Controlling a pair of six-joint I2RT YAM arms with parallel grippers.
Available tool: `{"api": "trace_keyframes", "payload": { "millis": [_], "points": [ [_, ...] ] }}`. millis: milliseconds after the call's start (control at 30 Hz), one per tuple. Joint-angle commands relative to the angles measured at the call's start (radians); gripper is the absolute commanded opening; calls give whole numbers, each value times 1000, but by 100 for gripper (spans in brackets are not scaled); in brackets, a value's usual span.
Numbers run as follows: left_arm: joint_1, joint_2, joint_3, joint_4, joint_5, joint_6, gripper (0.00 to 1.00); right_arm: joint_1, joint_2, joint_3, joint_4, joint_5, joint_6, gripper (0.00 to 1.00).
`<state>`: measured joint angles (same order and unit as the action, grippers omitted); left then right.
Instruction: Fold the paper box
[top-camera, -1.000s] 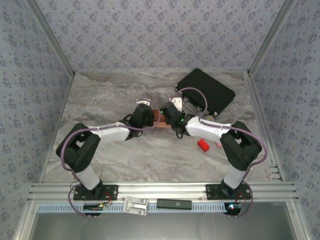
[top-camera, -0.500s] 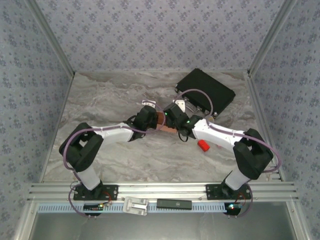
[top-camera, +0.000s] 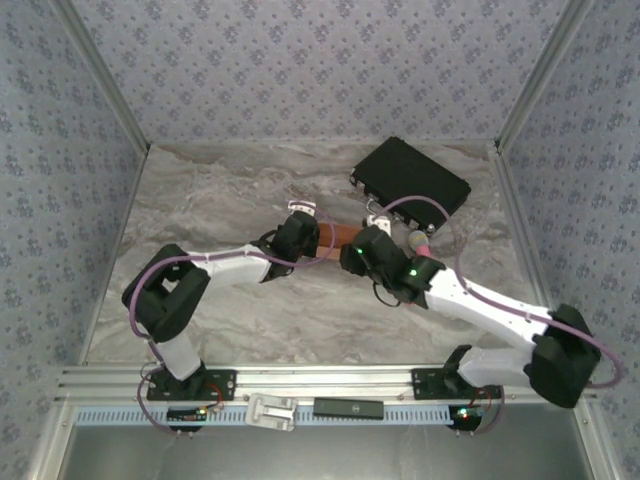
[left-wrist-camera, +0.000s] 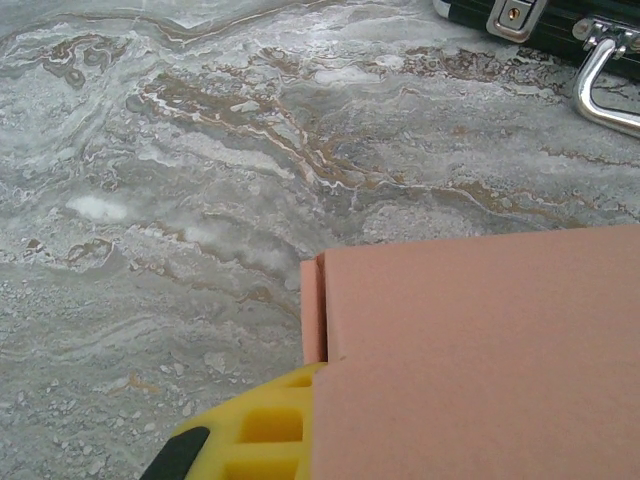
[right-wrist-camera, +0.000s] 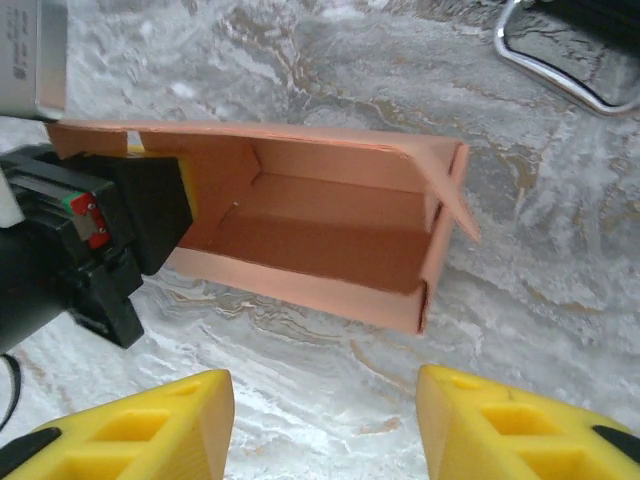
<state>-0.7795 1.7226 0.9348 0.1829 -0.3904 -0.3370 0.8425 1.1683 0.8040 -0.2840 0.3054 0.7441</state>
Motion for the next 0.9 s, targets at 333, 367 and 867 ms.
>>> {"api": "trace_keyframes", "payload": {
  "millis": [333,367,867],
  "points": [
    [-12,28,-8,-61,10,23,0,-317,-92,20,78,-318,182,39],
    [-13,28,-8,-60,8,24,0,-327,-61,51,71,-334,177,38],
    [-14,9,-27,-79,44,1,10,-342,350,323,57,-467,58,30]
  ]
}}
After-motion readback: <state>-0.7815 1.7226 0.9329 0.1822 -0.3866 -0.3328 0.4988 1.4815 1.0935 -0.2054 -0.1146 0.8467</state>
